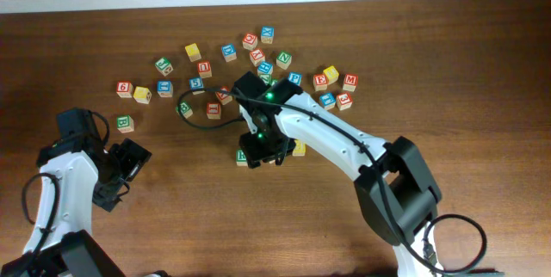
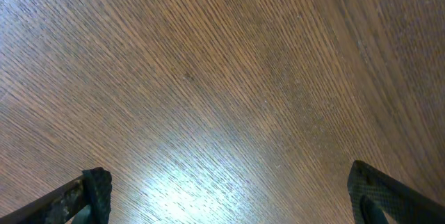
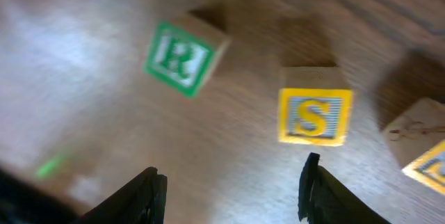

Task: Spell out RSS
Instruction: 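Push the R and S blocks together with both grippers to align them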

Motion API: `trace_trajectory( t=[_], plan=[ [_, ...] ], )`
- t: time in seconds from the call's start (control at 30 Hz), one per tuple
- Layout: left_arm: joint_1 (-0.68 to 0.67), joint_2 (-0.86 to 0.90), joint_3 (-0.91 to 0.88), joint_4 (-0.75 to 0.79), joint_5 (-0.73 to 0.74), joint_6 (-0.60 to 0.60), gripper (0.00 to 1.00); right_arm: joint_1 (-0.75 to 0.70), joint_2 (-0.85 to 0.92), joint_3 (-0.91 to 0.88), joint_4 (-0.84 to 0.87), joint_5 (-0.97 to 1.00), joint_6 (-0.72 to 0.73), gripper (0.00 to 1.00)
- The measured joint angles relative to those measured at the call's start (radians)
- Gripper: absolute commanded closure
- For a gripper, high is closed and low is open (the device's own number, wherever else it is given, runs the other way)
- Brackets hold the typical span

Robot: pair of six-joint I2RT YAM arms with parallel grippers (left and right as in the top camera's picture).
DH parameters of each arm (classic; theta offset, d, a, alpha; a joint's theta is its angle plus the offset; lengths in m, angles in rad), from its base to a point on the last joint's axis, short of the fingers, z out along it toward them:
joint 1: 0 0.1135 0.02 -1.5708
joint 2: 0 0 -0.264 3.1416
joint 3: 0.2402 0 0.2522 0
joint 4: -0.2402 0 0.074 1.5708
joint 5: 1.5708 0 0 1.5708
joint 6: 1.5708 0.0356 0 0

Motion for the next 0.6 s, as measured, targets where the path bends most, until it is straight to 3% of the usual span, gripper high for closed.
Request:
trace_trajectory(
  t=[0.17, 0.2, 0.23, 0.27, 0.3, 0.43, 0.47, 0.5, 0.53, 0.6],
  plan=[
    [-0.036, 0.0, -0.004, 0.005, 0.0, 0.001, 0.0, 0.0, 0.004, 0.0, 0.004, 0.077, 0.027, 0.58],
    [-0.046, 0.0, -0.004, 0.005, 0.0, 0.004, 0.04, 0.0, 0.004, 0.0, 0.005, 0.111, 0.029, 0.59],
    [-0.053, 0.0, -0.004, 0.005, 0.0, 0.006, 0.14, 0.0, 0.004, 0.0, 0.008, 0.128, 0.031, 0.67],
    [-0.063, 0.0, -0.004, 0.005, 0.0, 0.015, 0.26, 0.0, 0.004, 0.0, 0.019, 0.157, 0.031, 0.83],
    [-0.077, 0.0, -0.004, 0.005, 0.0, 0.023, 0.34, 0.0, 0.004, 0.0, 0.03, 0.175, 0.035, 0.88],
    [-0.215, 0.0, -0.005, 0.047, 0.009, 0.044, 0.64, -0.036, 0.002, 0.061, -0.082, 0.197, 0.064, 0.88],
    [-0.245, 0.0, -0.005, 0.055, 0.013, 0.048, 0.72, -0.06, 0.0, 0.104, -0.123, 0.198, 0.07, 0.81],
    [-0.288, 0.0, -0.006, 0.089, 0.014, 0.047, 0.88, -0.098, -0.007, 0.154, -0.183, 0.205, 0.073, 0.77],
    [-0.33, 0.004, -0.006, 0.116, 0.014, 0.05, 0.97, -0.138, -0.016, 0.193, -0.232, 0.208, 0.075, 0.96],
    [-0.406, 0.034, -0.006, 0.185, 0.015, 0.055, 1.0, -0.23, -0.035, 0.23, -0.319, 0.216, 0.074, 0.96]
  ],
)
